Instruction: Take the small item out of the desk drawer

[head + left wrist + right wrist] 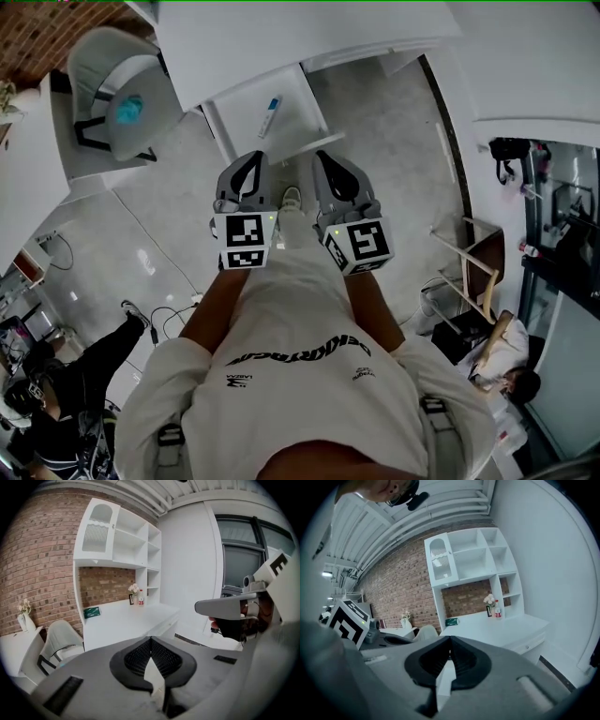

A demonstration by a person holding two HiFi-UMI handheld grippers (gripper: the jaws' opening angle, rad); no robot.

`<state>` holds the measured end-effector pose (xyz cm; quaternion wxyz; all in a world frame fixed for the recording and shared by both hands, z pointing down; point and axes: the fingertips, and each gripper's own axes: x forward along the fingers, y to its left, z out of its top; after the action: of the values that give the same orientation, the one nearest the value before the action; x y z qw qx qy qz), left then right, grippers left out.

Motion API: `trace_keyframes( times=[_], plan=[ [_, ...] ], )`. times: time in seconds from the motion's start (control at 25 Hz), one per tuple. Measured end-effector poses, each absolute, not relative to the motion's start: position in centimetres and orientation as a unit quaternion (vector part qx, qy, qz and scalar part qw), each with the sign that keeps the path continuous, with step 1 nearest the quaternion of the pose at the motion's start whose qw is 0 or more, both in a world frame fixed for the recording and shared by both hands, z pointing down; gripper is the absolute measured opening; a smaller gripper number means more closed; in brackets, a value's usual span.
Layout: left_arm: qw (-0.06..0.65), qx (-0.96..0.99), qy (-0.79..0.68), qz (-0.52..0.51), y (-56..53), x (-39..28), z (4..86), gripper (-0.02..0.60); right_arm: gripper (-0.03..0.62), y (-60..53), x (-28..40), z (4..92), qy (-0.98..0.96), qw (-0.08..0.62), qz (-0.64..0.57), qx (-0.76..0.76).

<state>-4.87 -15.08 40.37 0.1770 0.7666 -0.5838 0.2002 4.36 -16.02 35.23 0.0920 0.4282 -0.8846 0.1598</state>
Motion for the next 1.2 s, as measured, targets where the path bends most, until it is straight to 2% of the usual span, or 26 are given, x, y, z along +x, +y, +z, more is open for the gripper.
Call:
trace_keyframes(
  times=[0.52, 1.2],
  plan=[
    [0.236, 0.771, -0.547, 0.227, -19.2, -6.9, 49.4, 0.004, -0.002, -19.8, 2.7, 42.8, -0.858, 0.132, 0.195, 0.458],
    [0.299, 0.751, -0.501, 0.309, -24.9, -7.5, 61.2, 0.123, -0.002, -23.2, 2.0, 50.6, -0.839, 0.16, 0.23, 0.466]
  ],
)
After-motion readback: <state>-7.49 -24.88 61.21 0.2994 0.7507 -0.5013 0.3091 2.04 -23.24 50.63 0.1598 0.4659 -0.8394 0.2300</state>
